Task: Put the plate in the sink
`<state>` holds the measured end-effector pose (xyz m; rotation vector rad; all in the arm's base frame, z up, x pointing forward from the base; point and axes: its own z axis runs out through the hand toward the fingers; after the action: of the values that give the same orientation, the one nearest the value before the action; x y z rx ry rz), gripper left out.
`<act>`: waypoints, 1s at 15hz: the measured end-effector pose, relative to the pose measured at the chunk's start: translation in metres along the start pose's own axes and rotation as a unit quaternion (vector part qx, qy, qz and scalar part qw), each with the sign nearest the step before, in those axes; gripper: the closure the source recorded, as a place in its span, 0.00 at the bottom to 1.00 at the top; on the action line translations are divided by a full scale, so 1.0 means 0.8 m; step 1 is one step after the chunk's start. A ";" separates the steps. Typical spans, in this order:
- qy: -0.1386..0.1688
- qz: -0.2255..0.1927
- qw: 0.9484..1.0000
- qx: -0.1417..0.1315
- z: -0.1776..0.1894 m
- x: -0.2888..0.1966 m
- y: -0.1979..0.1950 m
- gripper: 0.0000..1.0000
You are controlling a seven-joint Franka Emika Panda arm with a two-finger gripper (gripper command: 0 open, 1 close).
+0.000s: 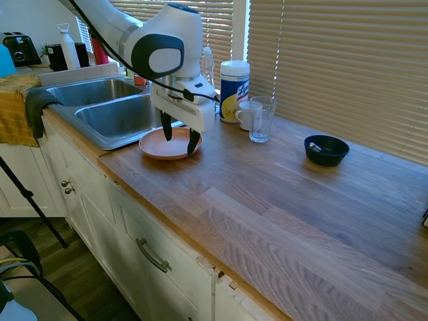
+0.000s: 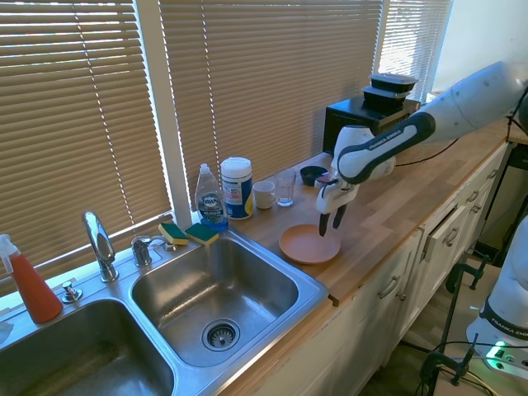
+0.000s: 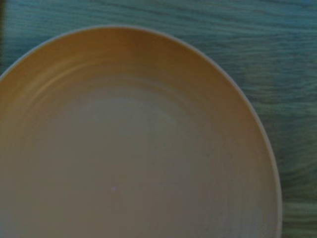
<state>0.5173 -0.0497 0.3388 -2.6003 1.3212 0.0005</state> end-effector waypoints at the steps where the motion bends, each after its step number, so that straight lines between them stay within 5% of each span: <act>1: -0.008 0.002 1.000 0.007 0.006 0.008 -0.002 0.00; 4: -0.028 0.004 0.999 0.016 0.019 0.024 -0.007 0.00; 5: -0.033 0.004 0.999 0.016 0.022 0.027 -0.009 1.00; 15: -0.058 0.004 0.998 0.025 0.034 0.028 -0.014 1.00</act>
<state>0.5425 -0.0556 0.3123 -2.5124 1.2742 0.1177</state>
